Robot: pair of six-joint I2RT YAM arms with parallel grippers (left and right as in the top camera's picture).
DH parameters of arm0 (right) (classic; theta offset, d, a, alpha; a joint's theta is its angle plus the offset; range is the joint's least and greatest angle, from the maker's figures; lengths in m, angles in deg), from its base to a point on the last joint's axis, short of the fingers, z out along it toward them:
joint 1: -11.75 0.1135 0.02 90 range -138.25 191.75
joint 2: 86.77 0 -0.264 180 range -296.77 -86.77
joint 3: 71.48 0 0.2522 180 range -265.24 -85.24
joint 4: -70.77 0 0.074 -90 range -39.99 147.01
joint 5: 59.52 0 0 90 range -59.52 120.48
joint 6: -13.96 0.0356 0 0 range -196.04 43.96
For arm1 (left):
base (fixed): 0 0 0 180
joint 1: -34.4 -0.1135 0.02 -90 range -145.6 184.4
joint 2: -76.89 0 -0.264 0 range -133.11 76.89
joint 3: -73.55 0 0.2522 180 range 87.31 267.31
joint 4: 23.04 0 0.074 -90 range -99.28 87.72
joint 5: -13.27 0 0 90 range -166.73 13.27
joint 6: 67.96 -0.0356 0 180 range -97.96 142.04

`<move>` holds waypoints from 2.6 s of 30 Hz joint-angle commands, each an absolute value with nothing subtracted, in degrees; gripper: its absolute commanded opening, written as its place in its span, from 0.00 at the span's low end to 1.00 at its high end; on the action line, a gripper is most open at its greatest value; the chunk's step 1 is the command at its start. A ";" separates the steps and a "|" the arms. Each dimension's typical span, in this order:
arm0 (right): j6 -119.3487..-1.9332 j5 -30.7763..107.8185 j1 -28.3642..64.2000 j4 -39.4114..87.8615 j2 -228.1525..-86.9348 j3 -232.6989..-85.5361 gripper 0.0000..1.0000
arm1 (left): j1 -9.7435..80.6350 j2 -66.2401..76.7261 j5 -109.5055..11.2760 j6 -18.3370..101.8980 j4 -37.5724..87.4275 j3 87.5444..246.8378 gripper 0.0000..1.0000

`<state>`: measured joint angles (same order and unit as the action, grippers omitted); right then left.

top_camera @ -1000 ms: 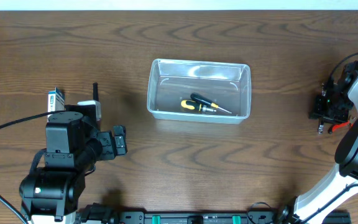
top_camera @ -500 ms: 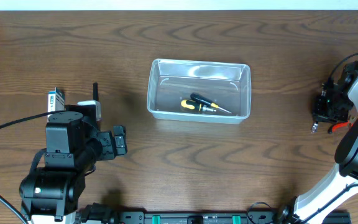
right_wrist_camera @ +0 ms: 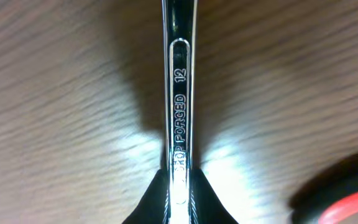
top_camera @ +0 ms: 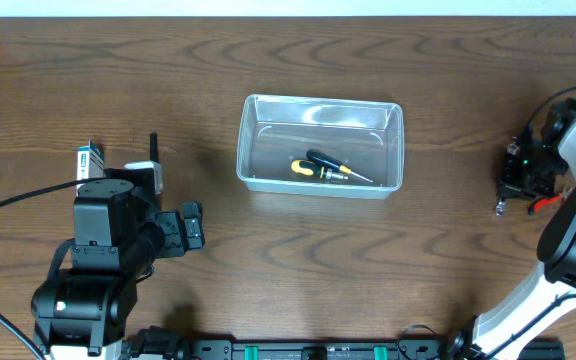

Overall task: Pack container
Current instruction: 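Move the right gripper to the silver wrench and grasp it, then carry the wrench into the container and release it, then move the right gripper to the red pliers and grasp them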

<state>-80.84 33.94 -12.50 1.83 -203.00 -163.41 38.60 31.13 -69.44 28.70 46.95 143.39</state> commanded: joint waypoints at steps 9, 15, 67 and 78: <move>-94.85 39.38 7.37 -7.15 -187.04 -184.59 0.01 | 38.71 31.29 -69.92 29.22 47.01 144.44 0.98; -115.57 39.93 25.36 -8.96 -185.07 -188.94 0.01 | 38.71 31.29 -69.92 29.22 47.04 144.44 0.98; -69.27 27.80 17.62 -26.60 -194.25 -220.68 0.99 | 38.71 31.29 -69.94 29.20 47.06 144.44 0.98; -49.93 24.74 -8.47 -40.29 -185.09 -213.46 0.99 | 38.71 31.29 -69.94 29.18 47.06 144.44 0.98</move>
